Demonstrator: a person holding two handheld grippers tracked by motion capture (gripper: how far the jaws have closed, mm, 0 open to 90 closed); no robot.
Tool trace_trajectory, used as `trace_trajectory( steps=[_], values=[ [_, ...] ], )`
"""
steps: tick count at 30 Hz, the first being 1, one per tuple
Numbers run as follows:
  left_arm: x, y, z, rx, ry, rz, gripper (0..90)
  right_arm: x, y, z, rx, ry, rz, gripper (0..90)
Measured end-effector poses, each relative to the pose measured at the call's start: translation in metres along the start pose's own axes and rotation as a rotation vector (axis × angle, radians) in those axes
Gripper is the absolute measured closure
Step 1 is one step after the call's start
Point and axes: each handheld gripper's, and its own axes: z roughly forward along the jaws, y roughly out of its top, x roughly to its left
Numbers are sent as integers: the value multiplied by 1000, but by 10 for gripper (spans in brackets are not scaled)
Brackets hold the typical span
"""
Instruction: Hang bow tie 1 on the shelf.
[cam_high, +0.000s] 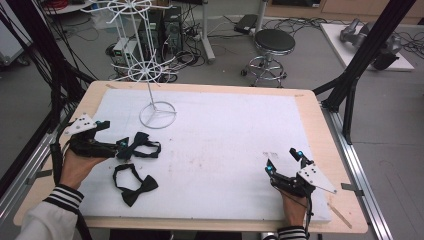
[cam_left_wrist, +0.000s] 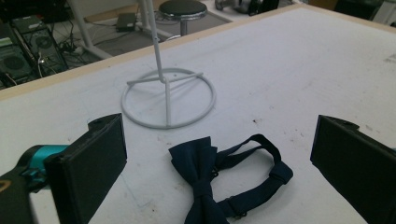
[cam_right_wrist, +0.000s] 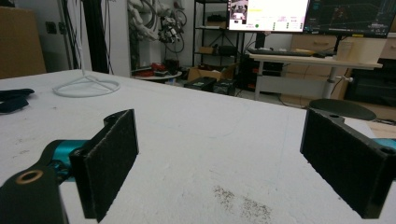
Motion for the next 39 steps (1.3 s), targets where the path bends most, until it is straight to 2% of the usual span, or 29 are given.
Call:
trace_trajectory(
  steps=[3,6,12,16,20,24,28,31,36,39],
  values=[
    [1,4,4,23,-12,2,40,0,0,0,0,0,0,108],
    [4,8,8,40,-44,-23,40,0,0,0,0,-1,0,107],
    [6,14,14,93,-47,-13,40,0,0,0,-1,-1,1,108],
    [8,16,18,147,-51,-11,40,0,0,0,-1,-1,-1,108],
    [8,17,26,228,-48,2,40,0,0,0,-1,-1,-1,108],
    [9,17,34,279,-41,3,41,0,0,0,1,-1,1,108],
    [9,16,40,312,-38,-1,41,0,0,0,-5,-2,-14,108],
    [10,14,44,341,-39,-5,41,1,0,0,2,0,-4,108],
    [12,13,50,381,-13,-25,41,1,0,0,3,0,-7,108],
    [13,12,54,406,-9,-23,41,1,0,0,0,1,-16,108]
  ],
)
